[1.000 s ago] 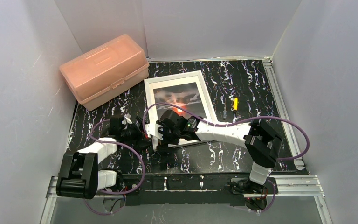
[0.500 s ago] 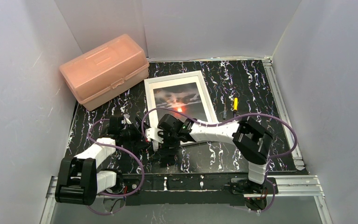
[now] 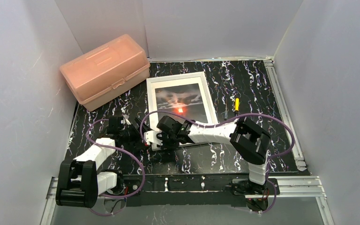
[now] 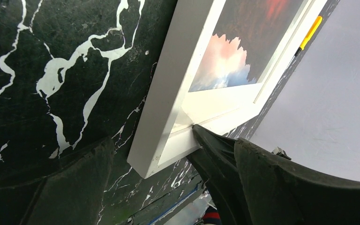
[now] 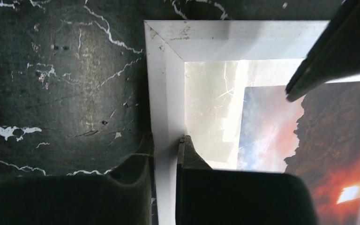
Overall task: Take the photo out of the frame
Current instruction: Turn over the photo frame at the center of the board.
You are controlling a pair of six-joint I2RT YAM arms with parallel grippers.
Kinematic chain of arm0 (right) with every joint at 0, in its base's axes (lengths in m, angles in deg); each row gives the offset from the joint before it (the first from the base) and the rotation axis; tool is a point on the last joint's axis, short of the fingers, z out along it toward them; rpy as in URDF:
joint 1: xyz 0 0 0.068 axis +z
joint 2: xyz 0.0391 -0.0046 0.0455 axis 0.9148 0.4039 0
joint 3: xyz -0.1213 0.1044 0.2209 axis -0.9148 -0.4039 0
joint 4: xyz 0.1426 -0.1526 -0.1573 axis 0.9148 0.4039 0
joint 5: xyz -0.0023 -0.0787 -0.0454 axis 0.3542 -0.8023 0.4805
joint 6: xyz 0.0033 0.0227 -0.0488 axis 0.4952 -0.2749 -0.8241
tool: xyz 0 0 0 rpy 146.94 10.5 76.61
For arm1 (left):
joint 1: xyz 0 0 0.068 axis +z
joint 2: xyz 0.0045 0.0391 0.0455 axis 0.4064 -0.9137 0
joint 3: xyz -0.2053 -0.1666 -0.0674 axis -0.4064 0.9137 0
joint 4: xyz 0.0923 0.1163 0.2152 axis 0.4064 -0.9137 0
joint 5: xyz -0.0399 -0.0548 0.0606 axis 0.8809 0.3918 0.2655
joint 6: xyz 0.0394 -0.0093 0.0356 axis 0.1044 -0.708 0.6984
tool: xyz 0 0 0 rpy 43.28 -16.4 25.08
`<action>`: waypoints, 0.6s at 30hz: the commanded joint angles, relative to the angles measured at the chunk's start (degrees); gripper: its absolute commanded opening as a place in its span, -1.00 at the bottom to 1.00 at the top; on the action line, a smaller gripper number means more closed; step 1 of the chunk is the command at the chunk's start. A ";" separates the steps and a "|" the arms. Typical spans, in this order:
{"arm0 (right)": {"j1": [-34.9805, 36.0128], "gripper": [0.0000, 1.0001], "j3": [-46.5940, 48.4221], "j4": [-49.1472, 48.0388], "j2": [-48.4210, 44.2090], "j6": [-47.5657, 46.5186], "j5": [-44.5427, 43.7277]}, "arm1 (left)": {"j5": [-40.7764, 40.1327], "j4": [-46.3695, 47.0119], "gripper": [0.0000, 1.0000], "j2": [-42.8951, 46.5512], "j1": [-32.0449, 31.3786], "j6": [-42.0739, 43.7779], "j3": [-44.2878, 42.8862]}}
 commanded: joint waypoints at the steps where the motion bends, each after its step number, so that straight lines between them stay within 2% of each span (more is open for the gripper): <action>1: 0.13 -0.97 -0.83 -0.33 -0.67 2.99 2.15 | 2.05 0.20 0.96 -1.26 0.42 0.60 0.68; 5: 0.09 -0.97 -2.52 -4.42 -5.59 3.95 3.01 | 6.98 6.36 0.96 -3.03 0.42 -2.48 2.18; 18: 0.16 -0.97 -1.36 -5.51 -8.40 5.17 5.60 | 9.66 11.47 0.95 -5.98 0.37 -5.75 3.35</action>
